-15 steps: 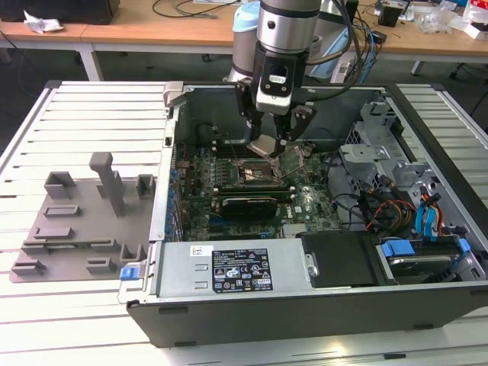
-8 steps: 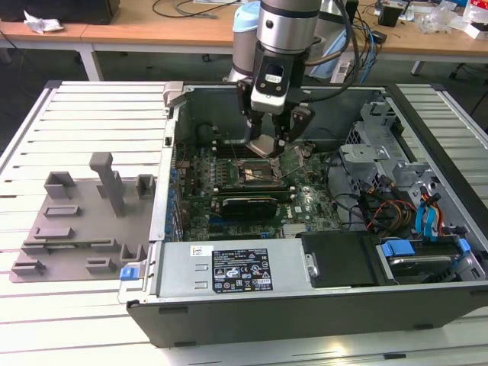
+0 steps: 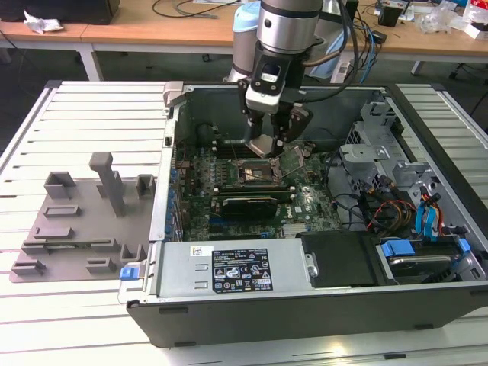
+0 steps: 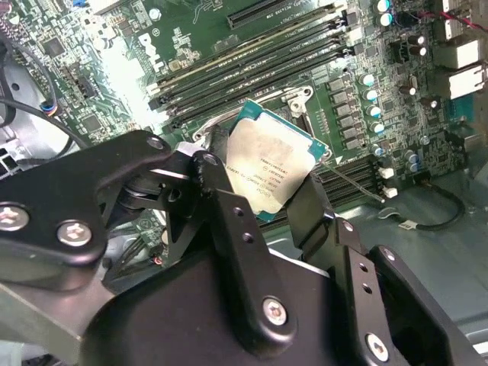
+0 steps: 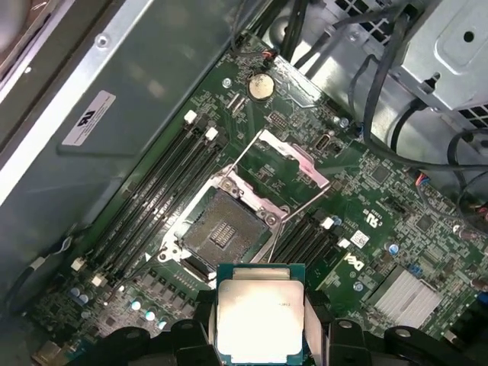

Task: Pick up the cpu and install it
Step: 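Place the cpu into insertion slot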

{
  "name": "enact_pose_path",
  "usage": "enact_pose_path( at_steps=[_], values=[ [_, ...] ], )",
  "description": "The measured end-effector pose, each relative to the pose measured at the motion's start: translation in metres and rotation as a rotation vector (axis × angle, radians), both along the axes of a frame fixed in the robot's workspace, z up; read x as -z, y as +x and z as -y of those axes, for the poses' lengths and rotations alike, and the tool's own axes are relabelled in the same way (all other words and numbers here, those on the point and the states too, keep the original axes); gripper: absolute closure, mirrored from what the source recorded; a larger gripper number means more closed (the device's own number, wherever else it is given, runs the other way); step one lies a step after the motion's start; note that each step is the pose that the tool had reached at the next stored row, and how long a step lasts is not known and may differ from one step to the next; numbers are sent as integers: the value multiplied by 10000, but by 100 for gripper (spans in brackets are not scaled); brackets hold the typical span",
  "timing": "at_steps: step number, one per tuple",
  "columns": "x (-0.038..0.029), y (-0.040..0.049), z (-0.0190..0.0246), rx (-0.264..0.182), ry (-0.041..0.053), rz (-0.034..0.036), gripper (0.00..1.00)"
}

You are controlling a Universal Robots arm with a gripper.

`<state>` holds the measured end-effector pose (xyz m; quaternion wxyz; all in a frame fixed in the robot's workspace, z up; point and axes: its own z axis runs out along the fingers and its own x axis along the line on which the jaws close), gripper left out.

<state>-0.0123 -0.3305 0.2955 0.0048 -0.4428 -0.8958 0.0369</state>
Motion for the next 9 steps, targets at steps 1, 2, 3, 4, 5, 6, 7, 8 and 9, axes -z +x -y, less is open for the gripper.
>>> enact_pose_path(
  at_steps=[1, 2, 3, 4, 5, 6, 7, 8, 9],
  values=[
    [0, 0, 0, 48, 0, 1, 45],
    [0, 0, 0, 101, 0, 0, 45],
    [0, 0, 0, 196, -3, 0, 45],
    [0, 0, 0, 282, -4, 0, 45],
    [0, 0, 0, 365, -5, 0, 45],
    [0, 0, 0, 477, -6, 0, 45],
    [0, 0, 0, 627, -6, 0, 45],
    [1, 0, 0, 802, -6, 0, 45],
    [0, 0, 0, 937, -7, -1, 45]
  ],
)
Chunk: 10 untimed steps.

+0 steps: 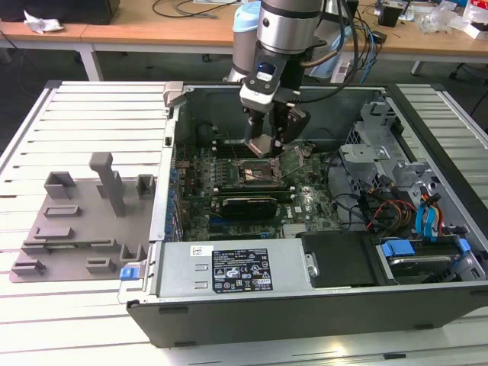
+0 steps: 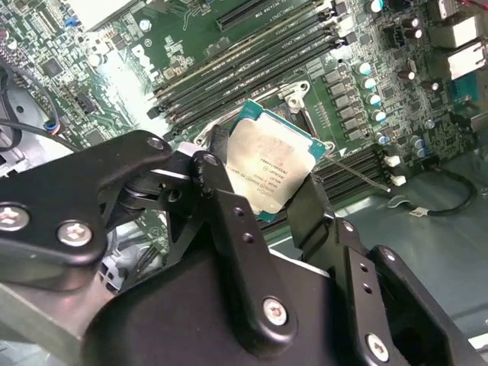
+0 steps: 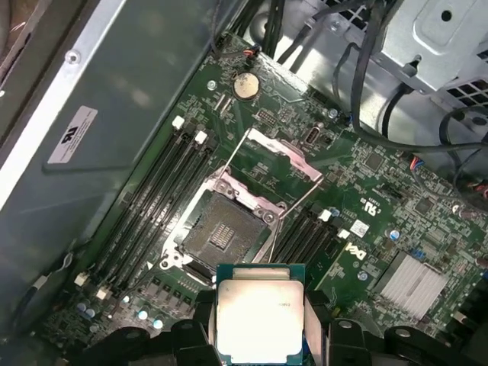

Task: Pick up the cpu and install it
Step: 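Place the cpu into insertion slot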

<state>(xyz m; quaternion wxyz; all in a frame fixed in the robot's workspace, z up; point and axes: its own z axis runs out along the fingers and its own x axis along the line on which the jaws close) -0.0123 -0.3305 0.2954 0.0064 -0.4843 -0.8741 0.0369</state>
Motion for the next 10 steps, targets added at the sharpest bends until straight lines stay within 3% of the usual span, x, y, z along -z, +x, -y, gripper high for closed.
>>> enact_pose_path(
  at_steps=[4, 6, 10],
  values=[
    [1, 0, 0, 468, 1, 1, 45],
    [2, 0, 0, 1564, 0, 1, 45],
    [3, 0, 0, 2068, 1, 1, 45]
  ],
)
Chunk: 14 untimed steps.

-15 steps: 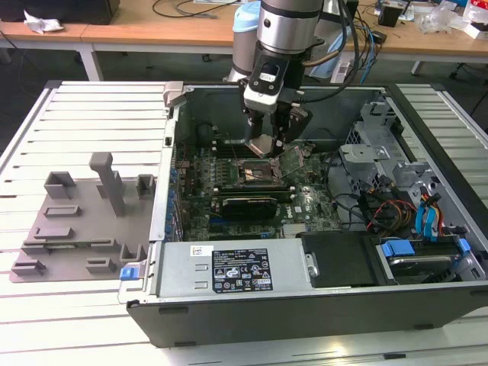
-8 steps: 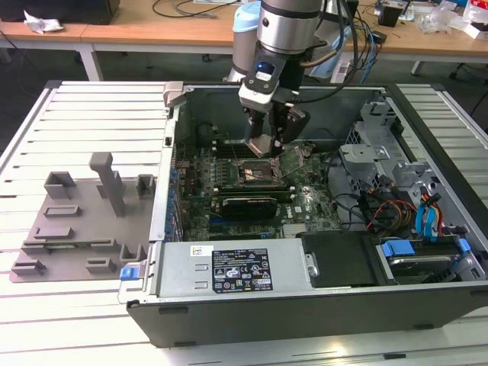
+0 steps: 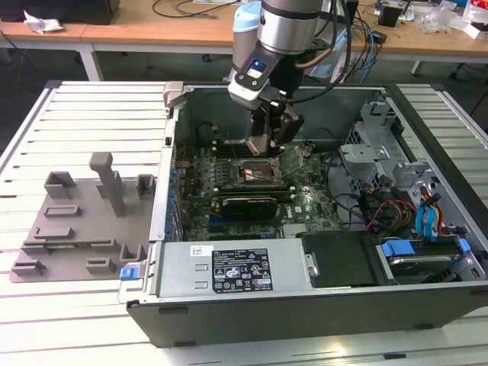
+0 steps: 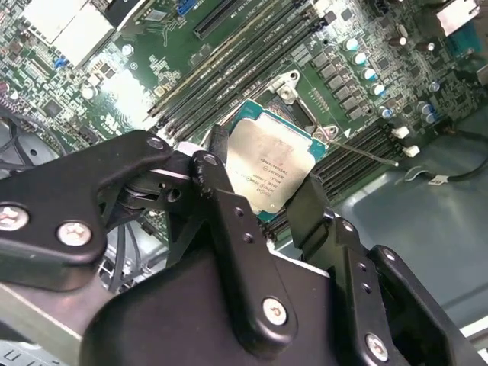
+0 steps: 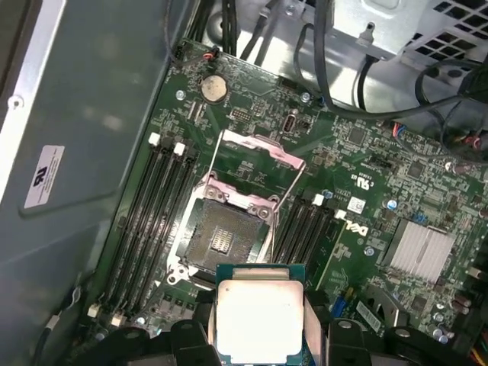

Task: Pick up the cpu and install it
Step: 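Place the cpu into insertion slot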

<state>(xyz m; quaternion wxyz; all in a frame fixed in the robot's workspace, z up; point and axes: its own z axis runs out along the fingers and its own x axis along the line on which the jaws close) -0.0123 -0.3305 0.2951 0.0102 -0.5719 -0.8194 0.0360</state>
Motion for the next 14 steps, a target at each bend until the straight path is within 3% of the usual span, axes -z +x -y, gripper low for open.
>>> enact_pose_path(
  at_steps=[8, 14],
  values=[
    [1, 0, 0, 553, -1, -1, 45],
    [3, 0, 0, 1341, 0, -1, 45]
  ],
)
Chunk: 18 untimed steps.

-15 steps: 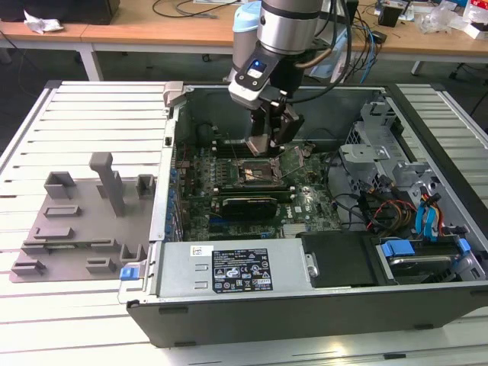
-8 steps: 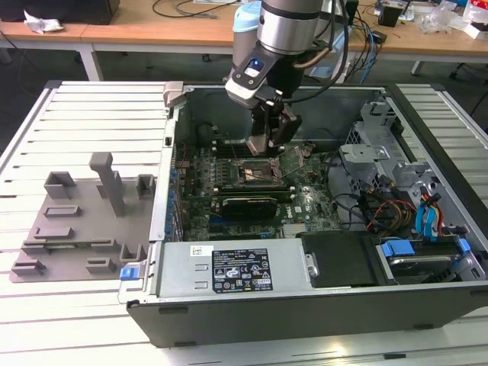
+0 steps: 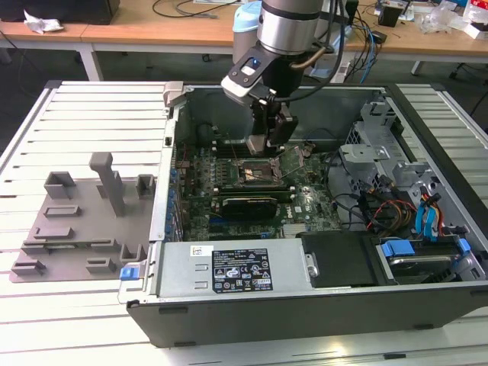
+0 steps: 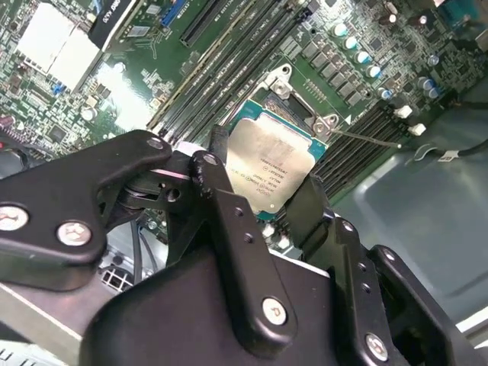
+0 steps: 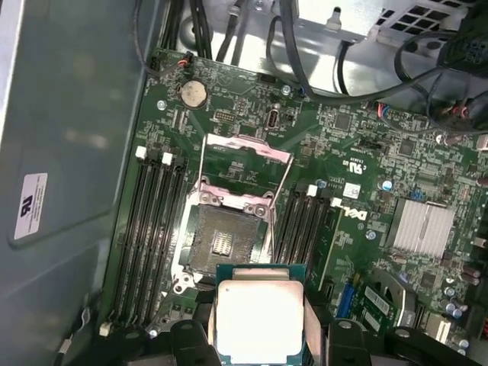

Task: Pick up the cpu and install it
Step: 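Place the cpu into insertion slot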

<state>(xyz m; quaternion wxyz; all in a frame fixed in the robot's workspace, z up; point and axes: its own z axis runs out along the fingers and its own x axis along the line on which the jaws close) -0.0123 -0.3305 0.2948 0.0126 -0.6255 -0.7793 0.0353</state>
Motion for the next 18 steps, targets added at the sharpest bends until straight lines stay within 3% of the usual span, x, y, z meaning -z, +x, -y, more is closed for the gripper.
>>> enact_pose_path(
  at_steps=[18],
  values=[
    [4, 0, 0, 1523, 0, 0, 45]
  ],
)
